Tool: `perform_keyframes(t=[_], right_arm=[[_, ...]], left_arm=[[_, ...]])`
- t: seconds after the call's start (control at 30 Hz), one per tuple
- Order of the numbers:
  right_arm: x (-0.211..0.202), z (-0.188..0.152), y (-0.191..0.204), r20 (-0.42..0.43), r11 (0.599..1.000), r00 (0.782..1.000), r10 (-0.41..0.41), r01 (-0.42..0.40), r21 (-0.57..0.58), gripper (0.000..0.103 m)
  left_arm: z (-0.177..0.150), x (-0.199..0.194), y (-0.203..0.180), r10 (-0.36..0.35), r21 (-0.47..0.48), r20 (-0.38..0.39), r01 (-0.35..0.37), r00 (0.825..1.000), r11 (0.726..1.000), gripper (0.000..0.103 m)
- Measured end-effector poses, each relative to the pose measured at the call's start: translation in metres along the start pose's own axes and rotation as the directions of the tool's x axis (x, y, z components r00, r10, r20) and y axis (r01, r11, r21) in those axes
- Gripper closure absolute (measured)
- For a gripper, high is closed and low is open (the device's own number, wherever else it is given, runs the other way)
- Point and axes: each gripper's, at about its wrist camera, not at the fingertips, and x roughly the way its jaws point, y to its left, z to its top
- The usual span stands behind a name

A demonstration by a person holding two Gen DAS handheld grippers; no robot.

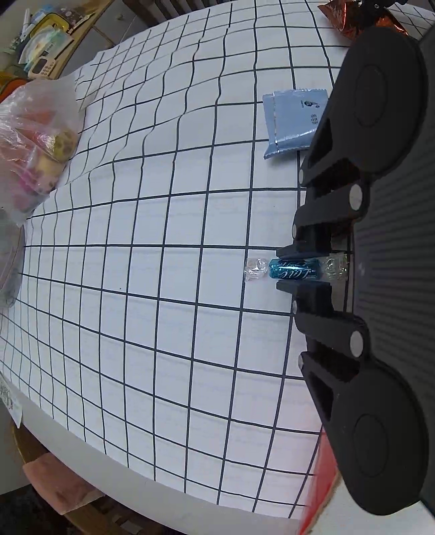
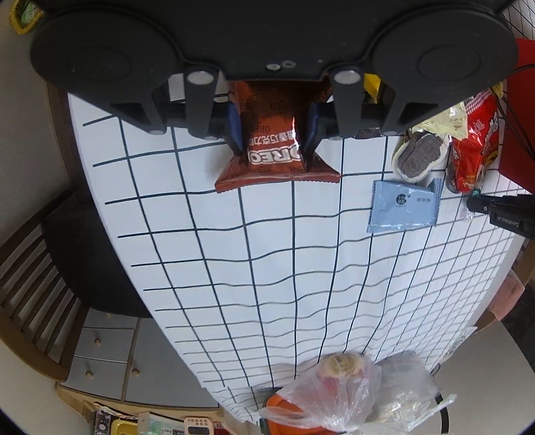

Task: Organize snacks
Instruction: 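Carry the blue candy and Oreo packet with both tools over the white box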

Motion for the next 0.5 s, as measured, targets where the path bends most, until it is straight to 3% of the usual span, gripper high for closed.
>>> perform_keyframes(t=[0.5], right_arm=[[-0.075,-0.004,0.030,0.092,0.998,0.995,0.049,-0.045,-0.052,0.067]], left_arm=[[-0.021,-0.076,0.003,-0.049,-0.027,0.068,0.051,0.996,0.998,0.091]])
